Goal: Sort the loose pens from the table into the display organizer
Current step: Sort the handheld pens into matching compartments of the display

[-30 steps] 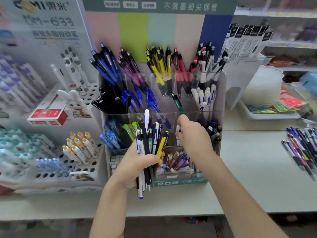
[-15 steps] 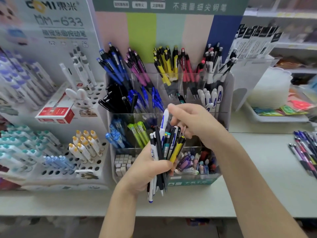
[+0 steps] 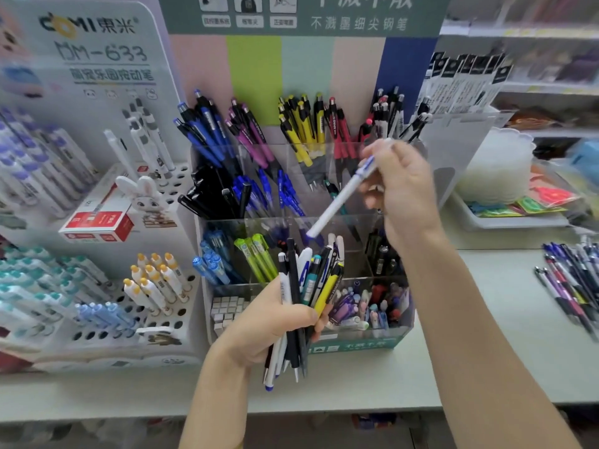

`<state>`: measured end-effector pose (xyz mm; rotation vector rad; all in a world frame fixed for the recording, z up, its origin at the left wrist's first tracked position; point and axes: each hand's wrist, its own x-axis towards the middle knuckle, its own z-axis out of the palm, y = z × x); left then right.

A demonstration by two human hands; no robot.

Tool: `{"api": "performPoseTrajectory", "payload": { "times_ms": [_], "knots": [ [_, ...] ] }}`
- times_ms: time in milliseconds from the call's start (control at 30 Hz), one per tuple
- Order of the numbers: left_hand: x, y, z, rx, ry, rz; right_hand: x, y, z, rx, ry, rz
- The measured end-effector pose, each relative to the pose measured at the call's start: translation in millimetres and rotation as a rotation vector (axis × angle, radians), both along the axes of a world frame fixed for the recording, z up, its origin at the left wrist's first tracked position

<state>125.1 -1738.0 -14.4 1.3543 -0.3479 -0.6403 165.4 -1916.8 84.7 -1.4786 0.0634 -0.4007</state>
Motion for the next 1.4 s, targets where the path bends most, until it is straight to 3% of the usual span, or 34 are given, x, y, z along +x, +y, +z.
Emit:
{"api": "performPoseTrajectory", "payload": {
  "times_ms": [67,133,233,300,500,767,1033,1200,1300,1400],
  "knots": [
    [0,0,-3,0.018,0.002,0.035,-6,-9,7,-0.070,-0.072,-0.127],
    [0,0,-5,0.017,-0.003,0.055,-15,-13,9,-0.356,-0.012,-0.139],
    [1,0,-5,0.021,-0.024,0.042,-28,-8,1,-0.697,0.223,0.190],
    [1,-1,-6,0.019,-0.018,0.023,-32,-5,-7,-0.673,0.317,0.373],
    [-1,-3,-7,0.023,-0.004,-0.023,-30,-13,-19,-0.485,0.462,0.539],
    [2,-2,-4,-0.078,0.077,-0.077,-25,-12,-28,-0.487,0.435,0.565],
    [8,-4,-3,-0.231,0.177,-0.107,-12,-11,-34,-0.360,0.315,0.420],
    [7,2,-10,-0.187,0.142,-0.122,-1,-24,-25,-0.206,0.262,0.196],
    [6,4,-19,-0.171,0.185,-0.077,-5,-23,-19,-0.230,0.106,0.037],
    [9,6,-26,-0.130,0.222,-0.009,-19,-18,-15,-0.406,-0.131,-0.221]
  ]
}}
